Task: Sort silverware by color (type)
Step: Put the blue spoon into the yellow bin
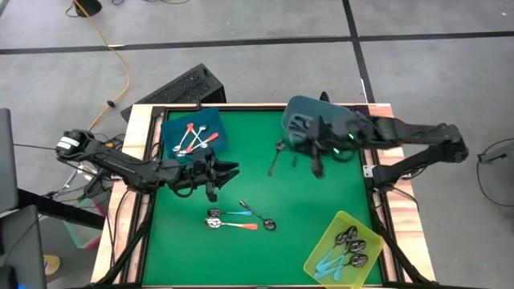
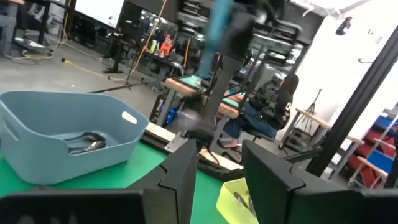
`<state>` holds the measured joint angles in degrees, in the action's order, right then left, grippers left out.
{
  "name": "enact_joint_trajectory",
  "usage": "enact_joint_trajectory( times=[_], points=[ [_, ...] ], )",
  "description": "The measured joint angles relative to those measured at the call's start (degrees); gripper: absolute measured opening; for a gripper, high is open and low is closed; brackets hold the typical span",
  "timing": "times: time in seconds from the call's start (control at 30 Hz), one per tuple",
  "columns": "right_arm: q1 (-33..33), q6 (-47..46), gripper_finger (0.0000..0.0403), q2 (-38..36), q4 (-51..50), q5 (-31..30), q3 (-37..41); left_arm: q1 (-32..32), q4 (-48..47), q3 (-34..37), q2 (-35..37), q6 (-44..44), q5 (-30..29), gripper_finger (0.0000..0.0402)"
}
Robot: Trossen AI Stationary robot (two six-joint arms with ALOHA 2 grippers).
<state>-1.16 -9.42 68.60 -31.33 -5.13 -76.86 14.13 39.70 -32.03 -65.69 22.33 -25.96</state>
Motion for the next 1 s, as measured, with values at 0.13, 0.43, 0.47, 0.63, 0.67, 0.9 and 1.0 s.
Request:
enact_joint_trajectory(
  times=[0.13,0.43,0.47,0.63,0.67,0.9,1.0],
  points=[
    [-8.4,-3.5,0.0018,-2.9,-7.5,0.3,0.1,0.0,-1.9,0.0,0.0,1.6,0.0,0.0114],
    [-32.6,-16.3,0.0018,-1.8,-13.4,-0.5,0.1,0.0,-4.2,0.0,0.0,2.6,-0.3,0.0114],
    [-34.8,-19.0,0.0018,-0.8,-15.1,-0.9,0.1,0.0,-4.4,0.0,0.0,2.6,-0.5,0.0114],
    [-42.1,-29.1,0.0018,5.5,-21.6,-1.1,0.1,-0.1,-4.8,0.0,0.0,2.2,-1.7,0.0114],
    [-43.3,-30.0,0.0018,6.9,-22.5,-0.8,0.1,-0.1,-4.9,0.0,0.0,1.9,-1.7,0.0114],
    [-47.0,-30.7,0.0018,16.6,-25.6,6.7,0.1,-0.7,-7.6,0.0,0.0,1.8,-1.9,0.0114],
    [-47.9,-29.5,0.0018,20.5,-27.2,10.1,0.1,-0.7,-8.8,0.0,0.0,2.2,-2.5,0.0114]
  ],
)
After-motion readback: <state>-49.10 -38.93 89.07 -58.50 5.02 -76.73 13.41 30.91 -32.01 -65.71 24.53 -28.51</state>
